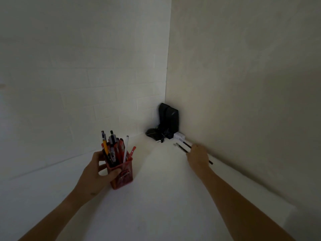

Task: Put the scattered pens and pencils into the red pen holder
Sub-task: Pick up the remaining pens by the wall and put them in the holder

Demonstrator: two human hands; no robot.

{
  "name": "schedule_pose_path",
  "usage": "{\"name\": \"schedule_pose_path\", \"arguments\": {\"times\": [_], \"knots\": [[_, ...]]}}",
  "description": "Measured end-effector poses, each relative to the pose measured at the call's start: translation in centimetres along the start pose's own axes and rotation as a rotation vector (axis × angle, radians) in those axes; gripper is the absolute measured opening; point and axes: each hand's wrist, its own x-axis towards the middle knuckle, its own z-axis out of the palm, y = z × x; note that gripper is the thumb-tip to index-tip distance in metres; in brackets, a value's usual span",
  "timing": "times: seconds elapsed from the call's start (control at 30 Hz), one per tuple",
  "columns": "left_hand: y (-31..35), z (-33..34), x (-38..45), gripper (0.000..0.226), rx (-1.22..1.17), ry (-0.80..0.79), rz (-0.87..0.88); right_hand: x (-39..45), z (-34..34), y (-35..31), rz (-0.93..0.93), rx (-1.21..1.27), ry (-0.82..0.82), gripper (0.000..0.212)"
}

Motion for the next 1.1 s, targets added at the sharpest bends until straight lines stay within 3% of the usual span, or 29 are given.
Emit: {"name": "schedule_pose_path", "arguments": {"times": [0.4, 0.67, 0.83, 1.1], "knots": [[-0.3, 0.0, 0.1, 0.06, -0.034, 0.001, 0.017, 1.6, 2.2, -0.9, 0.031, -0.012, -0.017, 0.031], [-0.1, -0.1, -0.1, 0.061, -0.054, 0.003, 0.01, 0.8, 1.4, -2.2, -0.073, -0.068, -0.098, 0.023], [-0.3, -0.4, 0.1, 0.063, -0.076, -0.009, 0.016, -1.1, -1.8, -8.3, -0.22, 0.315, 0.04, 0.013], [-0.3, -0.3, 0.2, 0.057, -0.132, -0.003, 0.02, -9.0, -8.1, -17.9, -0.355, 1.032, -0.022, 0.013]]}}
